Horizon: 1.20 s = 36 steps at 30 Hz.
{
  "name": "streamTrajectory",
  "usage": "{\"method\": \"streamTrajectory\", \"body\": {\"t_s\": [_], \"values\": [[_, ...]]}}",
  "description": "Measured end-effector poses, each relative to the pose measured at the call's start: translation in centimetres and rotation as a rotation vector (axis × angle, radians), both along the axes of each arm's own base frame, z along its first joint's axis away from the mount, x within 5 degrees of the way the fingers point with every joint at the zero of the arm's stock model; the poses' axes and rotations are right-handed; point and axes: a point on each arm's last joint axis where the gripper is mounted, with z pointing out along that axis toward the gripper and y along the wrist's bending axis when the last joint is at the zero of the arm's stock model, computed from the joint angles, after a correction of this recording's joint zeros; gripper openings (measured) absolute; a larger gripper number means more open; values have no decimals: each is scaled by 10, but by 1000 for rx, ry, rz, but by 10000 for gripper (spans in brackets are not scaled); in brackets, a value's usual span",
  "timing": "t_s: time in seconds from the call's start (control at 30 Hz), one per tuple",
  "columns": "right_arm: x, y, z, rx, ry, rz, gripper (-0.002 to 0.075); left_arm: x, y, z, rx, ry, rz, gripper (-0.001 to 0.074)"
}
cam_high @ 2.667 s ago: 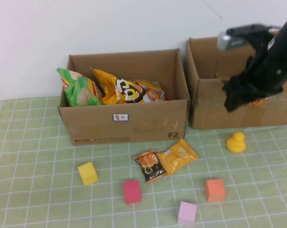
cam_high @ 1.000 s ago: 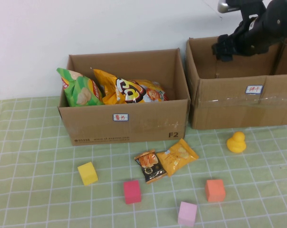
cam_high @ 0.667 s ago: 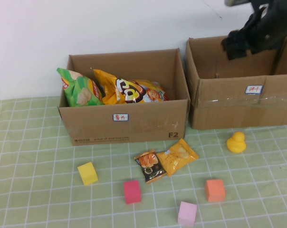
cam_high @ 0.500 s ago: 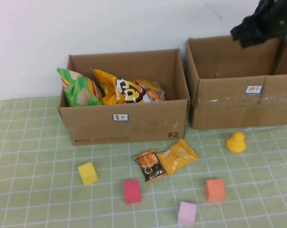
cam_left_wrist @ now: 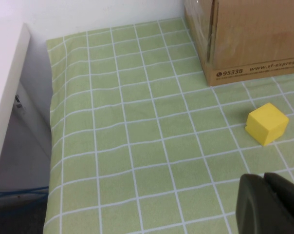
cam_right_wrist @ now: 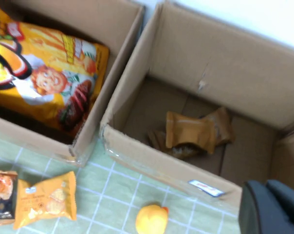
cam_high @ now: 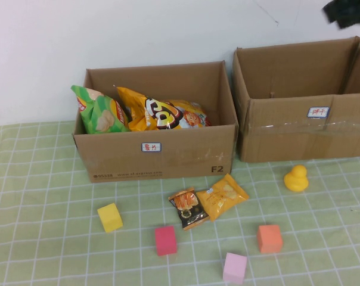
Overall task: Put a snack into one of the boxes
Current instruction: Pick up the biscuit
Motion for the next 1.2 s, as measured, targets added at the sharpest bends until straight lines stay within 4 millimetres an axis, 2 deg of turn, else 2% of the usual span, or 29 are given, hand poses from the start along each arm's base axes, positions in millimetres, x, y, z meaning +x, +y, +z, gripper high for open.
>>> {"method": "streamTrajectory", "body": {"t_s": [0.1,0.33,0.47,0.6,0.7,0.8,1.07,1.2], "values": [[-26,-3,24,10,-54,15,-1,0,0,0,-8,0,0,-2],[-102,-1,75,-5,-218,78,-1,0,-1,0,-20,0,-1,-2],[-132,-9,82,-40,-286,70,-1,0,-1,0,-22,0,-1,-2],[-154,-20,75,-42,-329,54,-1,0,-1,0,-22,0,-1,-2],[-171,-29,58,-36,-330,21,-1,0,-1,0,-22,0,-1,-2],[-186,-36,29,-26,-309,-1,-1,0,-1,0,-22,6,-1,-2],[-223,-48,-83,67,-241,-48,-1,0,-1,-1,-22,10,-2,-2],[-238,-53,-124,84,-186,-70,-1,-1,-1,-1,-22,14,-2,-2]]}}
